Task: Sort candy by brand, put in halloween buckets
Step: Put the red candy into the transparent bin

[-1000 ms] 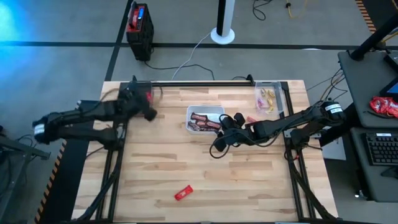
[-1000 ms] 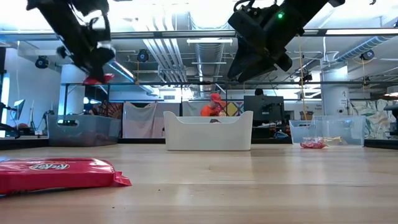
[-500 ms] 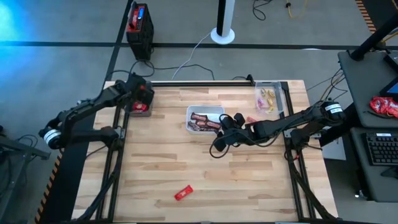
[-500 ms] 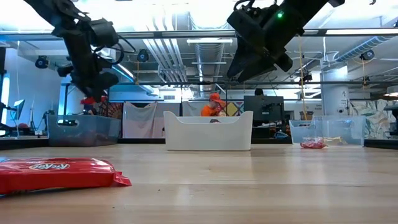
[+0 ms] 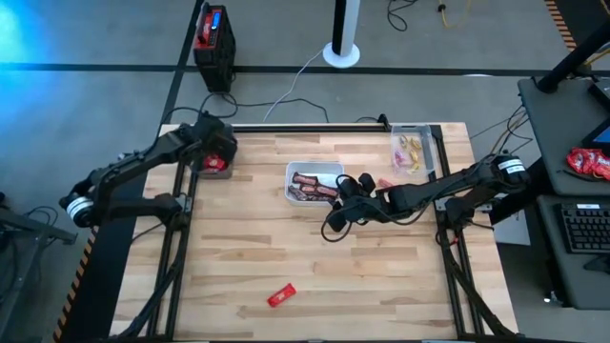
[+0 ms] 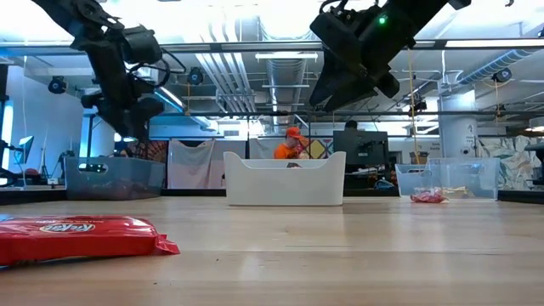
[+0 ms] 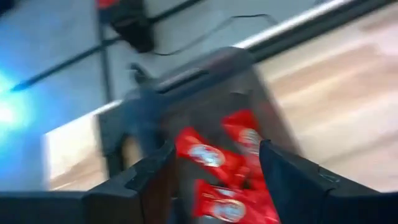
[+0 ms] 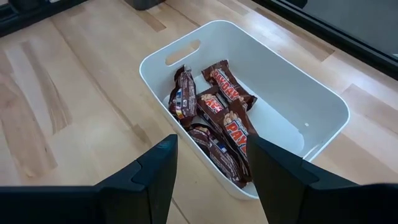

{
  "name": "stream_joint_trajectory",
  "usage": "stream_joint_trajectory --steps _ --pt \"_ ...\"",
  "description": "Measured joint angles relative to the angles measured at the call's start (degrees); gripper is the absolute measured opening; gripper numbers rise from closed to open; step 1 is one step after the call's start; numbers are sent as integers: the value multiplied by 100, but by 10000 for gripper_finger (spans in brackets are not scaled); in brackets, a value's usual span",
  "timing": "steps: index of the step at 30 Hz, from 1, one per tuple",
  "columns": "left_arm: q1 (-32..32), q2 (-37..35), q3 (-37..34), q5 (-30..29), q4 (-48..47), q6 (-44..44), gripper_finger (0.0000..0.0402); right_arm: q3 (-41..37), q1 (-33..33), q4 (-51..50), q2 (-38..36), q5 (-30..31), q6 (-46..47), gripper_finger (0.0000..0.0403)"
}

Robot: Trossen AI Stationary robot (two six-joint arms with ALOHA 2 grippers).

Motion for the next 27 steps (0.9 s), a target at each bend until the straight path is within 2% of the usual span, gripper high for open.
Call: stream_joint_trajectory --steps 4,6,10,16,22,27 --pt "-385 -136 -11 865 47 -159 212 0 1 0 15 -1 -25 185" --pt "-751 -217 -48 927 78 -245 210 0 1 2 17 -5 -34 185" --pt "-1771 -407 -114 828 143 -574 205 0 26 2 22 -61 -104 185" --pt "-3622 -607 -179 134 233 -1252 201 0 74 2 24 -117 -246 185" --pt "-5156 -529 -184 -193 235 -1832 201 0 133 2 24 -136 -255 185" --pt "-6162 -351 -186 -197 233 -2135 201 0 136 -60 26 -651 22 185"
